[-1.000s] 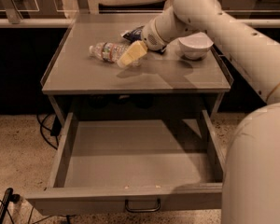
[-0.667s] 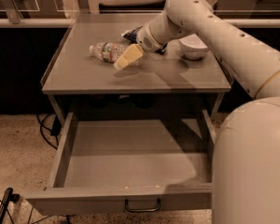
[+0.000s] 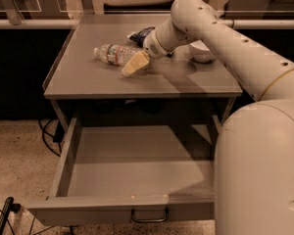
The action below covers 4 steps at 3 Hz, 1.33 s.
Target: Place water bottle into top drawer
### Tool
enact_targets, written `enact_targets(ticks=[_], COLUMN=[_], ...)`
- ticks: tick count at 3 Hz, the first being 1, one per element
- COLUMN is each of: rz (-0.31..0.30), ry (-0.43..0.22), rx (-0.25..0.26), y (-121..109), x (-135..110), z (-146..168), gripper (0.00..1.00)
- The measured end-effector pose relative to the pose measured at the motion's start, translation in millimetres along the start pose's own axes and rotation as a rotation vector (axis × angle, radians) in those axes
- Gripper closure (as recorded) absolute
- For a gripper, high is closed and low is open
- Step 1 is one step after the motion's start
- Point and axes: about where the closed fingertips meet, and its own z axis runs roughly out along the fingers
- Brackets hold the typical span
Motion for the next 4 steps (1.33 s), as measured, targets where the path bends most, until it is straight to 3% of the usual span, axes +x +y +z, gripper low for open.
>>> enact_targets(ticks=[1, 3, 4], rz=[0.000, 0.000, 0.000], ry=[0.000, 0.000, 0.000], rx=[0.000, 0.000, 0.000], y=[0.0, 0.0, 0.1], x=[0.0, 0.0, 0.0], z=[0.0, 0.1, 0.1], gripper=[0.48, 0.94, 1.00])
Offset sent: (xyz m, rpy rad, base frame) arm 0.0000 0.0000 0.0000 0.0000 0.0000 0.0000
